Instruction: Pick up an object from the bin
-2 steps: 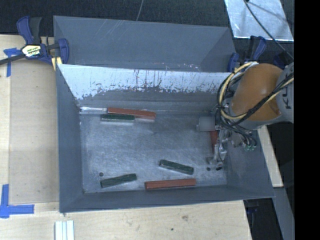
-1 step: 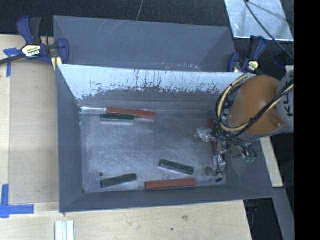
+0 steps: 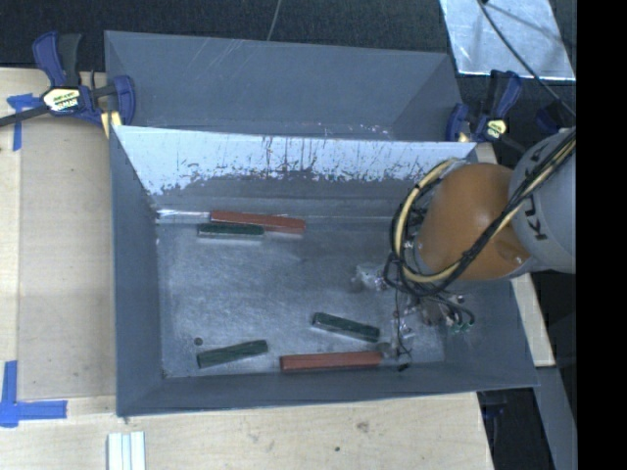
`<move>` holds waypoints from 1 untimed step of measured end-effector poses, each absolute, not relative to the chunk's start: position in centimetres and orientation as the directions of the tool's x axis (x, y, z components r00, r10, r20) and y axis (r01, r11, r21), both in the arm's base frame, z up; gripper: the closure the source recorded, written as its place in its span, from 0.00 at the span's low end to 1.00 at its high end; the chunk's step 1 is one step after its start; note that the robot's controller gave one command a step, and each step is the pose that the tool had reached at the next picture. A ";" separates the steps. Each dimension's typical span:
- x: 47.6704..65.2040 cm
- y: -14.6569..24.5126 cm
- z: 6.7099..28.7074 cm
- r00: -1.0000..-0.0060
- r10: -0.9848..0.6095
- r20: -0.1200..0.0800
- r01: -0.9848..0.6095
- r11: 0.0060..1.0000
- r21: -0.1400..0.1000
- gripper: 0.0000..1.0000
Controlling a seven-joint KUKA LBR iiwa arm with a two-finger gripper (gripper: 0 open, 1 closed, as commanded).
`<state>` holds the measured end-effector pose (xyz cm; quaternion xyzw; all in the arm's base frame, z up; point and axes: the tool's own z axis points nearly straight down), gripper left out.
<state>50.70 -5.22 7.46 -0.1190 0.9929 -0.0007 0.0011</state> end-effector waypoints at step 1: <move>49.0 -2.1 11.5 -0.989 -0.151 0.001 -0.151 0.989 0.003 0.00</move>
Offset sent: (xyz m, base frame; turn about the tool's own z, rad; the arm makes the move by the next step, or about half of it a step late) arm -0.0199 0.0414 0.0017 0.0539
